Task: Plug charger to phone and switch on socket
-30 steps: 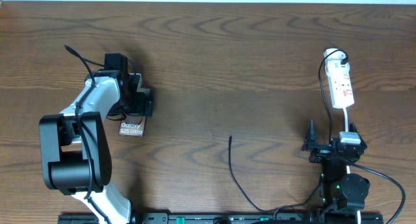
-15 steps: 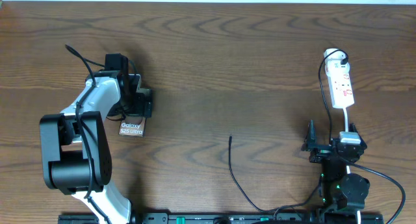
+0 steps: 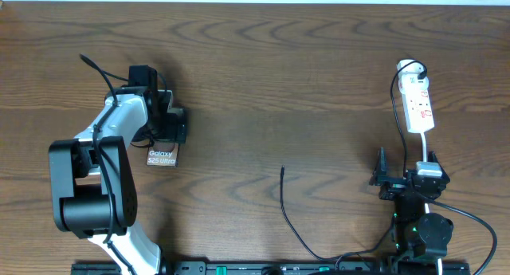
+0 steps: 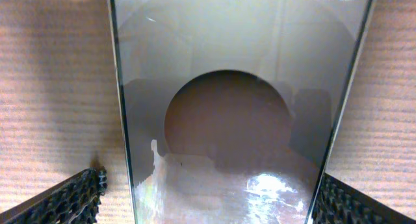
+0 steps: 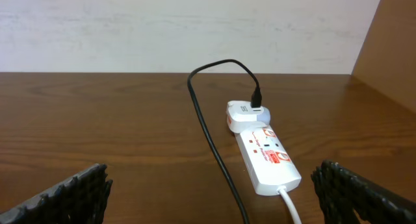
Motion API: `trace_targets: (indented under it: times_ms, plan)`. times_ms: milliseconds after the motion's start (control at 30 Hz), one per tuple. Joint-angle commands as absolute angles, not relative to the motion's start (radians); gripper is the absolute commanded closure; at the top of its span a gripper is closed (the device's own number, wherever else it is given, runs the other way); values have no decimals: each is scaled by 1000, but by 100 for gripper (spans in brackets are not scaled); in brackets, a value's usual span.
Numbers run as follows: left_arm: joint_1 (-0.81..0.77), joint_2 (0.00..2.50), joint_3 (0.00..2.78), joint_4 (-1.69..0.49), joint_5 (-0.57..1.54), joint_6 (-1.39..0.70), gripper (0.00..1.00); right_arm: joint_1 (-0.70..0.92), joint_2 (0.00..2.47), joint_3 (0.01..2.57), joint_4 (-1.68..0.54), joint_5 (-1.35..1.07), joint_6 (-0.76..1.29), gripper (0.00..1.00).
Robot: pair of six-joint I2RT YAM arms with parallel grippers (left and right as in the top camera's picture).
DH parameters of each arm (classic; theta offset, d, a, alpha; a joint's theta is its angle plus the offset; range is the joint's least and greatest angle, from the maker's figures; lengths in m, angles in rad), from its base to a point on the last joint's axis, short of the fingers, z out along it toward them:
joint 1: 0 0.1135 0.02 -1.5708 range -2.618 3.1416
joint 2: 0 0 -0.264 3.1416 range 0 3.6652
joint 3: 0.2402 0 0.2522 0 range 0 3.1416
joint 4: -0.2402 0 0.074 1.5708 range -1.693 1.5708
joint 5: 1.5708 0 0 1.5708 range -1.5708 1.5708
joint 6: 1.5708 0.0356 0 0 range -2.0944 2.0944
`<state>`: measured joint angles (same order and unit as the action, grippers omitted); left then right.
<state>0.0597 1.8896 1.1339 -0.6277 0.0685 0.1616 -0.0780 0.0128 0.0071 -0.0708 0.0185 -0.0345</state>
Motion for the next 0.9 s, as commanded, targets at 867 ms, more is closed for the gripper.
trace_targets:
  times_ms: [867]
  plan:
    - [-22, 1962, 1113, -615, 29, 216, 2, -69, 10, 5, -75, 17, -39, 1]
